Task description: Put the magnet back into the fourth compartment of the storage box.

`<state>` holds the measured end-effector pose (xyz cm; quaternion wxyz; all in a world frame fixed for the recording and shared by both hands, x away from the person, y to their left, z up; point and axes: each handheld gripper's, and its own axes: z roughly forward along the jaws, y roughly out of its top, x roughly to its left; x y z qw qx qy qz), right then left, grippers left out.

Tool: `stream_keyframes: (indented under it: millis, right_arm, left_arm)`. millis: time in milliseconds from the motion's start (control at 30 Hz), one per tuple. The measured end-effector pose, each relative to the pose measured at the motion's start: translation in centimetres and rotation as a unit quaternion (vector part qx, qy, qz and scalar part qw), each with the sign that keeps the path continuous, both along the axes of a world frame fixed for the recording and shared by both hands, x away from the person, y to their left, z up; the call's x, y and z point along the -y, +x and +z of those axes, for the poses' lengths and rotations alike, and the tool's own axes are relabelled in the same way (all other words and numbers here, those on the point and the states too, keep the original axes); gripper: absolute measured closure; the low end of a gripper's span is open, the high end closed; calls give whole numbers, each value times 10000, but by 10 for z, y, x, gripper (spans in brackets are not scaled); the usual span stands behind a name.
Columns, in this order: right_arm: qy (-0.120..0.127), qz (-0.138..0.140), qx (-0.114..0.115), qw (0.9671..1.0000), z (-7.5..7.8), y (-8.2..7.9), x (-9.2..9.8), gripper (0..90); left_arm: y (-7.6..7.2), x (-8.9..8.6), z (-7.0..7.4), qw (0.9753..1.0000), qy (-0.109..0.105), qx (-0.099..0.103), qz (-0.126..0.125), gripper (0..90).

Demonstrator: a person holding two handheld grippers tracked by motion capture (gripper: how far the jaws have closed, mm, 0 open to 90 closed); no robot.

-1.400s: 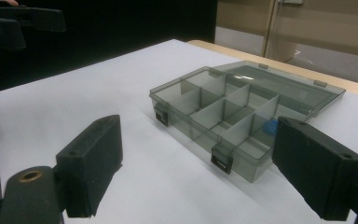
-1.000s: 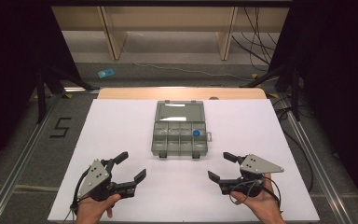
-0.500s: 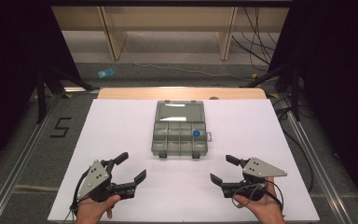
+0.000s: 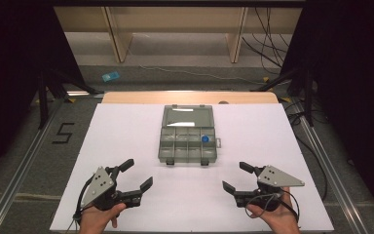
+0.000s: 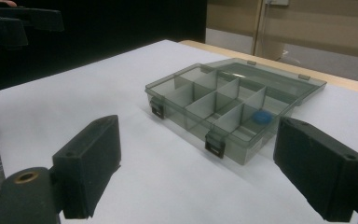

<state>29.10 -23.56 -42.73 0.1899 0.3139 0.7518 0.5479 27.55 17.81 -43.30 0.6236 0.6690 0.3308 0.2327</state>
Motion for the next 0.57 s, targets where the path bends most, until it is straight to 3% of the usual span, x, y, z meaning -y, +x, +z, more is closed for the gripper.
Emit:
stream_keyframes:
  millis: [567]
  right_arm:
    - [68, 29, 3, 10000, -1, 0, -2, 160]
  left_arm:
    - [0, 0, 1, 10000, 21, 23, -3, 157]
